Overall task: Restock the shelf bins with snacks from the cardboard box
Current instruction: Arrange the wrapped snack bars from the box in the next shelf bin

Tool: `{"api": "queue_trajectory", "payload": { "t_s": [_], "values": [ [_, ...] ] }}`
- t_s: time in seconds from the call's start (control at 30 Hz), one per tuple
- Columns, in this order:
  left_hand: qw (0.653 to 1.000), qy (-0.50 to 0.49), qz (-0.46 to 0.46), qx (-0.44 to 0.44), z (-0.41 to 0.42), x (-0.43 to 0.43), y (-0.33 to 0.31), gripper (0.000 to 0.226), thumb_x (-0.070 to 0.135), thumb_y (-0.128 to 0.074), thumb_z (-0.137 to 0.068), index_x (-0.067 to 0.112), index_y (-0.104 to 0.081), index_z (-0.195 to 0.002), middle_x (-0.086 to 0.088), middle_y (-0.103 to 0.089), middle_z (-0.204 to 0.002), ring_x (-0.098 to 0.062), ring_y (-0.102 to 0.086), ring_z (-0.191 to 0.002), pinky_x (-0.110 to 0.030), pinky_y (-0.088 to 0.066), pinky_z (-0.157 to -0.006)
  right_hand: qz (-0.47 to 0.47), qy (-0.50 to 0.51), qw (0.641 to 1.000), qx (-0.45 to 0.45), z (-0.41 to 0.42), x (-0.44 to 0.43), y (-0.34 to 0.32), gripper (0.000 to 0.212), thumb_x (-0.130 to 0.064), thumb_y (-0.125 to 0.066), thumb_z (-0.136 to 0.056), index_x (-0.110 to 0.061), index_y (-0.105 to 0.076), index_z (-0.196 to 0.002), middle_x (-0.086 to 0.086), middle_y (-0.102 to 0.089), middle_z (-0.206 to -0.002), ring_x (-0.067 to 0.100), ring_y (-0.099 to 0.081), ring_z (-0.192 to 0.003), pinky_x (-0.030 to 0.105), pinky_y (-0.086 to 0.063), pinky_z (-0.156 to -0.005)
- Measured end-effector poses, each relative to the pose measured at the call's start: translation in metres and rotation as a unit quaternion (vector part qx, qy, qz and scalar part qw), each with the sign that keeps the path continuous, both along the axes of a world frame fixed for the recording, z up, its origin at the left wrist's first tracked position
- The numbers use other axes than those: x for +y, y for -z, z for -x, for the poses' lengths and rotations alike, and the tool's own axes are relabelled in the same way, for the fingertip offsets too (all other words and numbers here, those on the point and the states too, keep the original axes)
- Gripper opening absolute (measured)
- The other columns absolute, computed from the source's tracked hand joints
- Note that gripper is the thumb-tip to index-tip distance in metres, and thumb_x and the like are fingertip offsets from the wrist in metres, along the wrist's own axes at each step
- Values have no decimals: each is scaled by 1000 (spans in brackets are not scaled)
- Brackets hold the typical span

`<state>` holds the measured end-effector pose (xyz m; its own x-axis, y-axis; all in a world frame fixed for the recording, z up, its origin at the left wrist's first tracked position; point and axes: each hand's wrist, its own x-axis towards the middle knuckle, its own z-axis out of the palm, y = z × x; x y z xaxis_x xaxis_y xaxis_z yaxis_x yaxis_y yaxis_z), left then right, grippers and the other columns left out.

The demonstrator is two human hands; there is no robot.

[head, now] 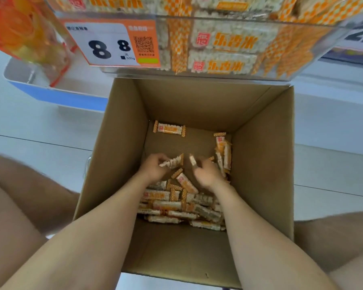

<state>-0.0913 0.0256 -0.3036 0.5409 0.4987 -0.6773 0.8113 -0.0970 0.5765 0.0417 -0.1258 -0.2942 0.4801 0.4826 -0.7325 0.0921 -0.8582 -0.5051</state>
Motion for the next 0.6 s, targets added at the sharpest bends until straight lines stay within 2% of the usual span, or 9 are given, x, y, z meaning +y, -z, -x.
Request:
{"api": "queue_trajectory", "payload": {
  "t_s": [0.03, 0.1, 0.17, 0.27, 0.33, 0.4, 0.5, 0.53, 0.6],
  "values": [
    [1000, 16, -7, -8, -1, 0, -3, 22, 15, -72, -97, 23, -71, -117, 5, -64, -113, -16, -59, -106, -26, -45, -87, -25, 80, 996, 9, -5, 1, -5, 29, -44, -44, -100, -28, -67, -106, 3, -66, -97, 34, -64, -99, 41, -47, -85],
    [998, 50, -13, -18, -3, 0, -12, 24, 12, -70, -98, 24, -72, -119, 5, -64, -119, -15, -58, -112, -27, -44, -89, -64, 186, 980, 23, -15, 2, -19, 29, -35, -42, -100, -25, -58, -78, 1, -56, -81, 29, -58, -88, 39, -42, -81],
    [997, 69, 1, -33, -6, 0, -23, 26, 9, -73, -95, 25, -73, -116, 5, -68, -119, -15, -62, -110, -29, -49, -89, -119, 225, 967, 23, -22, 1, -33, 25, -30, -45, -95, -26, -57, -73, -3, -55, -79, 24, -54, -83, 36, -41, -76],
    [995, 81, -7, -61, -11, -2, -49, 26, 19, -82, -89, 26, -72, -113, 6, -70, -108, -13, -66, -101, -27, -51, -80, -152, 195, 969, -15, -30, -1, -54, 23, -30, -53, -98, -25, -75, -104, -8, -70, -102, 14, -64, -98, 33, -53, -89],
    [994, 77, -25, -76, -13, -4, -68, 24, 27, -80, -91, 26, -71, -113, 6, -70, -104, -15, -67, -96, -29, -53, -77, -156, 153, 975, -48, -34, 1, -79, 26, -27, -56, -100, -24, -75, -118, -7, -72, -111, 14, -65, -105, 33, -53, -91],
    [991, 82, -42, -95, -14, -4, -89, 29, 23, -79, -91, 25, -69, -118, 5, -68, -104, -18, -67, -95, -30, -55, -78, -156, 89, 981, -77, -39, 3, -104, 31, -20, -56, -99, -21, -73, -126, -7, -70, -114, 13, -63, -106, 30, -51, -90],
    [984, 91, -49, -146, -14, -4, -127, 72, 8, -88, -77, 27, -56, -139, 3, -66, -108, -13, -68, -95, -24, -56, -79, -166, 14, 982, -89, -42, 3, -143, 36, -14, -53, -101, -21, -69, -131, -5, -69, -115, 8, -63, -95, 23, -52, -76],
    [981, 87, -52, -165, -13, -4, -140, 87, 4, -91, -73, 30, -49, -145, 3, -67, -108, -11, -69, -94, -19, -55, -78, -168, 2, 981, -97, -41, 2, -155, 37, -12, -50, -101, -20, -69, -132, -5, -67, -117, 8, -62, -96, 22, -50, -75],
    [976, 77, -67, -193, -11, -5, -164, 105, 1, -93, -68, 35, -39, -151, 6, -70, -107, -4, -69, -95, -19, -57, -82, -186, -17, 976, -112, -39, 0, -175, 42, -8, -44, -101, -20, -70, -133, -6, -65, -122, 11, -60, -108, 26, -48, -85]
  ]
}}
